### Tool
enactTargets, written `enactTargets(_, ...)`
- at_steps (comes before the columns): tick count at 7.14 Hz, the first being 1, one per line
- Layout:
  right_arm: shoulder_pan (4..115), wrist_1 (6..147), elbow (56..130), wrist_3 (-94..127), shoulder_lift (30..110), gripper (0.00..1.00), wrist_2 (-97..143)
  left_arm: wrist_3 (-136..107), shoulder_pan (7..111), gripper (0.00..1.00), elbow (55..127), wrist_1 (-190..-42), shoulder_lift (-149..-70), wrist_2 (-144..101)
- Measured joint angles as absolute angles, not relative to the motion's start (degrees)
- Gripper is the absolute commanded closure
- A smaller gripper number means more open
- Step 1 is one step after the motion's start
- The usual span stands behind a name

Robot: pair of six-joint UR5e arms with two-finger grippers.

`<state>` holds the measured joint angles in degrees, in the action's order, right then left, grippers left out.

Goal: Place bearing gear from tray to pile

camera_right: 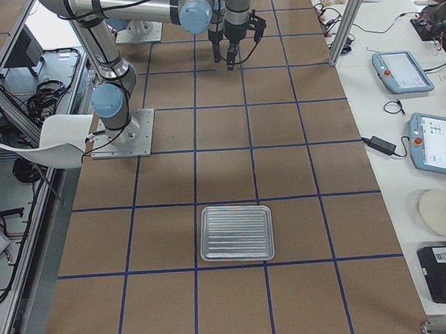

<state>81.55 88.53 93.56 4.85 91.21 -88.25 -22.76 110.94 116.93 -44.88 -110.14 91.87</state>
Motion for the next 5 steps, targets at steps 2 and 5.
enactTargets(2,81.5,87.2,93.2,4.5,91.3,0.0,-88.5,-22.8,111.2,0.99,116.9,-43.6,-110.4,92.0)
enactTargets(5,81.5,86.8,93.0,4.3,91.4,0.0,-90.5,-22.7,111.2,1.0,116.6,-43.5,-110.3,92.1)
